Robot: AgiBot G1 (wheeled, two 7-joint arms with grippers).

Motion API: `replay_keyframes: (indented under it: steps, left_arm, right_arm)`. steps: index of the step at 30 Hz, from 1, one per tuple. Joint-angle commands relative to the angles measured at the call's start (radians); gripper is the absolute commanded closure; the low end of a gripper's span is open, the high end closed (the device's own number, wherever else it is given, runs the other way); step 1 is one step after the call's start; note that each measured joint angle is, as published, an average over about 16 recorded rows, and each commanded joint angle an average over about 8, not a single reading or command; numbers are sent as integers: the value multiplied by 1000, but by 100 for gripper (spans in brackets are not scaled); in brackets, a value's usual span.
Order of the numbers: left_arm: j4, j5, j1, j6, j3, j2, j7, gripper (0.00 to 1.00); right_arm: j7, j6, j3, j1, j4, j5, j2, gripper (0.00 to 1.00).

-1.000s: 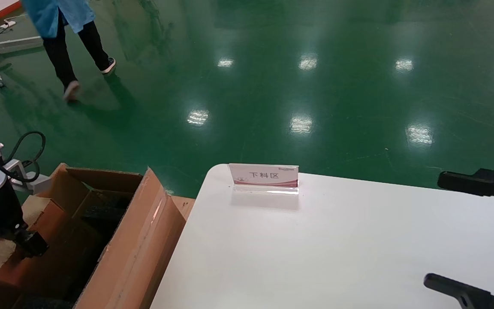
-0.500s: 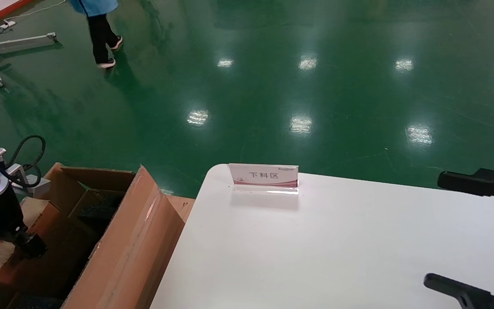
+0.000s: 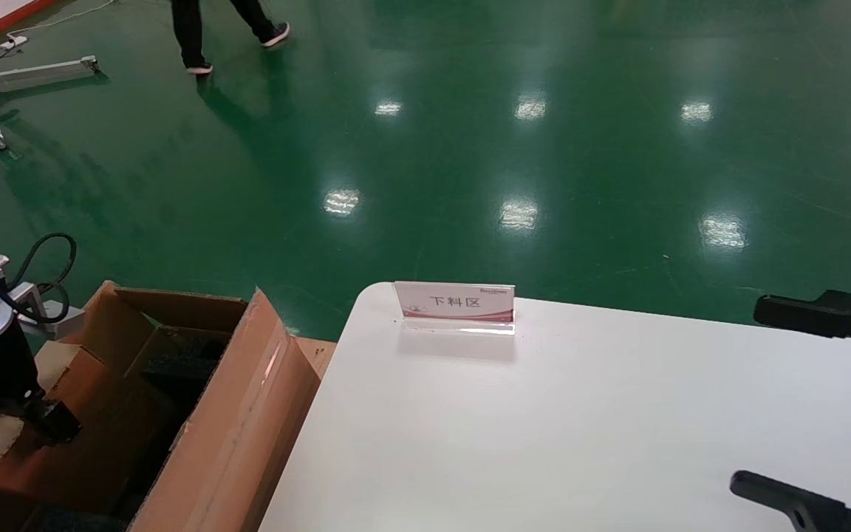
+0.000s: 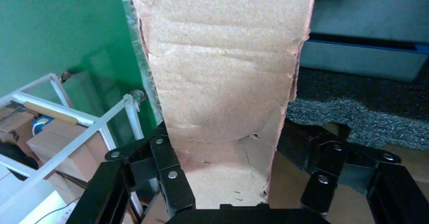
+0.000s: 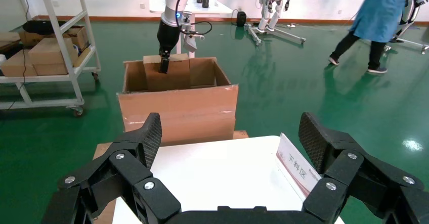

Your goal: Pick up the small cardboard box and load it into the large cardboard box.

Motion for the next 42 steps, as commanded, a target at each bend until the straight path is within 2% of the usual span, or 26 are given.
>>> replay_keyframes:
  steps: [1,20,27,35,42]
  left_arm:
    - [1,0,1,-1,0,0,0,0]
    - [-2,0,-3,1,-1,0,2,0]
    - [0,-3,-18,3,-11,8,33,0]
    - [-5,-22,-83,21,-40,14,152,0]
    - [-38,-75,-202,63,-94,-20,366,0]
  right_arm:
    - [0,0,0,0,0,0,0,0]
    - [0,0,0,0,0,0,0,0]
    - [0,0,0,0,0,0,0,0]
    - [0,0,0,0,0,0,0,0]
    - [0,0,0,0,0,0,0,0]
